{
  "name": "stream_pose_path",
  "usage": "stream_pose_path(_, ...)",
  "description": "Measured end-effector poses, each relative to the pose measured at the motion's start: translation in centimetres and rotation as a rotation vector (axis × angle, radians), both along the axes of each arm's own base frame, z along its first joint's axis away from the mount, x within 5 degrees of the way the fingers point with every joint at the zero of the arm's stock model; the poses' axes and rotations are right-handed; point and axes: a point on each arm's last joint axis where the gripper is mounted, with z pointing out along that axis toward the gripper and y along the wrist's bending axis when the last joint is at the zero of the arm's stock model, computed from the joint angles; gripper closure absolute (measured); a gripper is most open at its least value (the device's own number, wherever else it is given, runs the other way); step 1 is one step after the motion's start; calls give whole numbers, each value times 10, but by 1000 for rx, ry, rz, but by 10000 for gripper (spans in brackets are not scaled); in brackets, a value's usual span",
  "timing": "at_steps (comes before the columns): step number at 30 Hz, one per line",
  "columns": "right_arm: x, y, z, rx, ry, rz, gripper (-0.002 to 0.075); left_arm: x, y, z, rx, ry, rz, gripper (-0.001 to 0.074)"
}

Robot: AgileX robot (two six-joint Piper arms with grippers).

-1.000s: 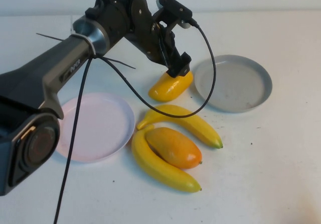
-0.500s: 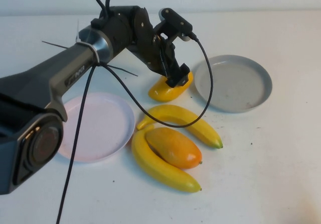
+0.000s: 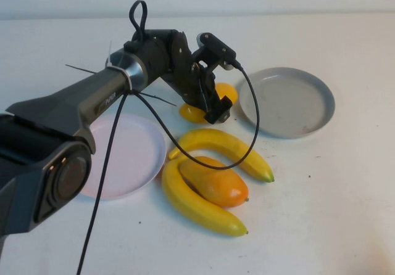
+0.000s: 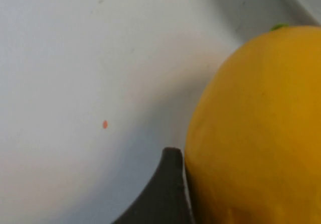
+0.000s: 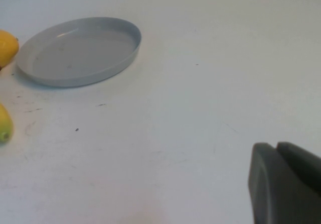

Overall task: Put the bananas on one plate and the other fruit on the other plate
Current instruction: Put one type of fruit in the left plate

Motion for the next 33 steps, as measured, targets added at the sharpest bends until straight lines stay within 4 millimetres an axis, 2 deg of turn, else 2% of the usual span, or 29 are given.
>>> stream_pose_path(10,0,0,0,0,0,0,742,2,7,-1,-23,41,52,73)
stream_pose_path(13,0,0,0,0,0,0,742,4,12,-2,-32,74,92,113)
stream_pose_path(17,0,0,0,0,0,0,742,7,19,-2,-35,84,117,209)
stream_pose_path(25,0,0,0,0,0,0,741,7,25,-2,-44,131,131,215)
stream_pose_path(29,0,0,0,0,0,0,742,-1,26,18,-8,207,96,215)
stream_pose_path(33,0,0,0,0,0,0,743,-8,29,66,-32,214,127,215)
